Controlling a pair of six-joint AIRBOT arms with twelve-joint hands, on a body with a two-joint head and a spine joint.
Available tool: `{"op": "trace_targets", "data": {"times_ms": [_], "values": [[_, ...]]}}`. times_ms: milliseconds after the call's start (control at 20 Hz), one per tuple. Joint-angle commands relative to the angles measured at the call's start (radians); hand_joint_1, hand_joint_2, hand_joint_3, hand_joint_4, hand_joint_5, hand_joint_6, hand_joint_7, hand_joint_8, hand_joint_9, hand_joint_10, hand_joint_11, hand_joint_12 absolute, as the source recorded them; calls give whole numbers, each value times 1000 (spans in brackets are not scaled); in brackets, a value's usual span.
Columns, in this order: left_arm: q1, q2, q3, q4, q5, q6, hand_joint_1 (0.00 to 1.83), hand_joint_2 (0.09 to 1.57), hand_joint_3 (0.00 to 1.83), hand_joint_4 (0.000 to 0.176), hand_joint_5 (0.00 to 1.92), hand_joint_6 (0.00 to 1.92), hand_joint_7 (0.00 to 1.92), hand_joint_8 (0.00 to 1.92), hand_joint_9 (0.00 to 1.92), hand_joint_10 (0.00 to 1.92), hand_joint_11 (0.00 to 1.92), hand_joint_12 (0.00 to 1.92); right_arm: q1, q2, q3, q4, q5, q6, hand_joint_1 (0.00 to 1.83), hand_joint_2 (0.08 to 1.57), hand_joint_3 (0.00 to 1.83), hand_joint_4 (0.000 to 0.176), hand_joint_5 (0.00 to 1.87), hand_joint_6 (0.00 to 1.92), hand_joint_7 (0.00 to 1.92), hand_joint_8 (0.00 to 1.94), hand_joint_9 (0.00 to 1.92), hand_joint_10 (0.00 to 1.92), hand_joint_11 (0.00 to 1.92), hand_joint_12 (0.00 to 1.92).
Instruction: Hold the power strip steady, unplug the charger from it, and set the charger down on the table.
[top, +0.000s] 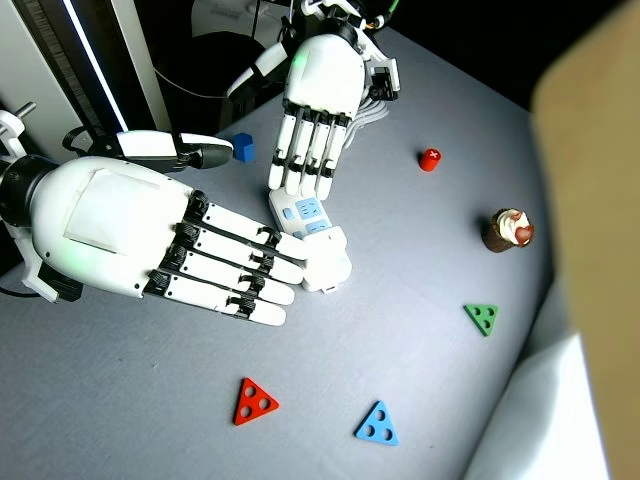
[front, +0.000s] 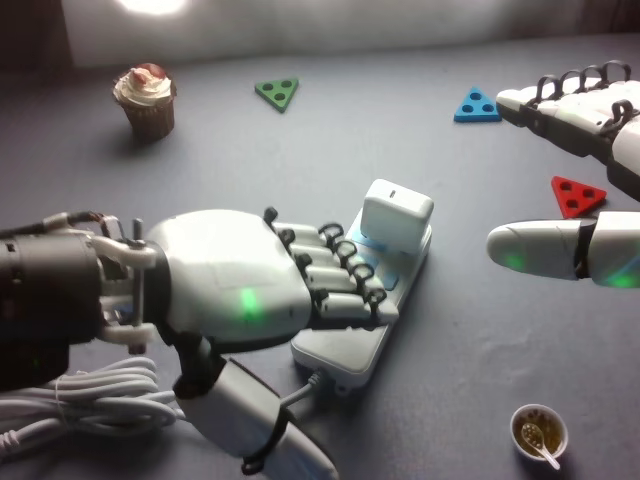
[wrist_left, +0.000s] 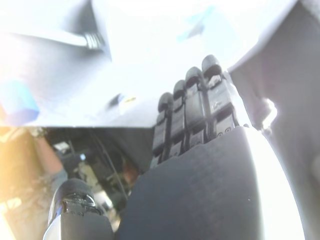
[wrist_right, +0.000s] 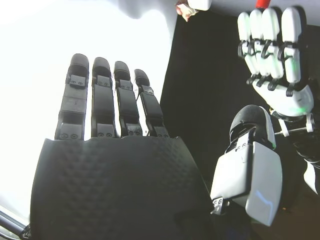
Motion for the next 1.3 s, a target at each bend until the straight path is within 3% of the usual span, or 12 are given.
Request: {"op": "trace_targets", "data": {"times_ms": [0,700,950,1050,1250], "values": [[-2,-10,2,-20,-49,-10,0,890,0,0,104,0,122,1,123,2,85,142,4,11,-5,-19,114,6,0,951,7,0,88,3,133,7,149,10,130,88],[45,-43,31,2,2,-21,0,897,1,0,98,0,125,0,125,1,111,131,31,-54,2,102,108,-62,0,1002,6,0,161,8,195,5,194,5,158,68],[46,-75,46,233,-2,-235,0,901,3,0,107,2,122,0,116,0,90,113,45,-101,24,153,107,-85,0,1014,4,0,158,4,199,4,192,5,164,56],[46,-82,48,290,-4,-280,0,902,3,0,114,4,128,3,122,3,99,116,49,-124,38,170,107,-92,0,1029,9,0,133,0,179,0,178,0,157,51],[49,-79,50,333,-9,-313,0,906,3,0,124,5,147,6,146,8,122,118,58,-180,69,230,108,-116,266,1116,8,0,163,4,198,3,196,4,184,49]]}}
